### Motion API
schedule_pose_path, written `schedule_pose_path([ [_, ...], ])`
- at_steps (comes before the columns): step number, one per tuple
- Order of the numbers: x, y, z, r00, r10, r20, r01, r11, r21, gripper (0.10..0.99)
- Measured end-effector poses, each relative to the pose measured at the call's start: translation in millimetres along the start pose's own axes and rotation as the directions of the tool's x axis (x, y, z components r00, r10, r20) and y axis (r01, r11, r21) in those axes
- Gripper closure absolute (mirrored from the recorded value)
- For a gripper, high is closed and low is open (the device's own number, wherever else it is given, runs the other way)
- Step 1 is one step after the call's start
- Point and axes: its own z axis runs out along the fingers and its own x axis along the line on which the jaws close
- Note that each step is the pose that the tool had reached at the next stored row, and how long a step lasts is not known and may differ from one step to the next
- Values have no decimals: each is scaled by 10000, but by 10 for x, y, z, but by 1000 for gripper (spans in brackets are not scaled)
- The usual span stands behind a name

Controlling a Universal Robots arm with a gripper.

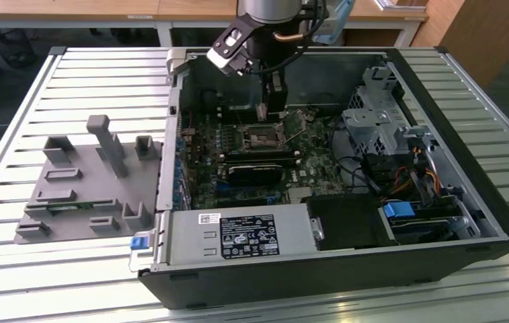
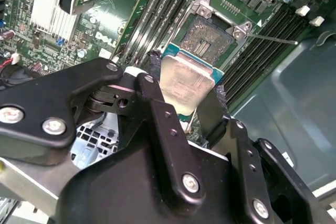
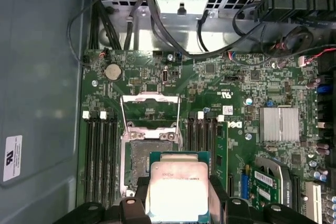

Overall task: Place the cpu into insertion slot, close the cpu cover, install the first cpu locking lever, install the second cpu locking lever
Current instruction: 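Place the cpu into insertion slot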

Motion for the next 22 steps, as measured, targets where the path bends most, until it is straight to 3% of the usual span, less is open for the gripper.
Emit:
schedule_pose_path([
  [8,16,-28,117,10000,-34,-2,34,10000,0,557],
  [22,125,-45,319,10000,-80,-7,80,10000,-1,557],
])
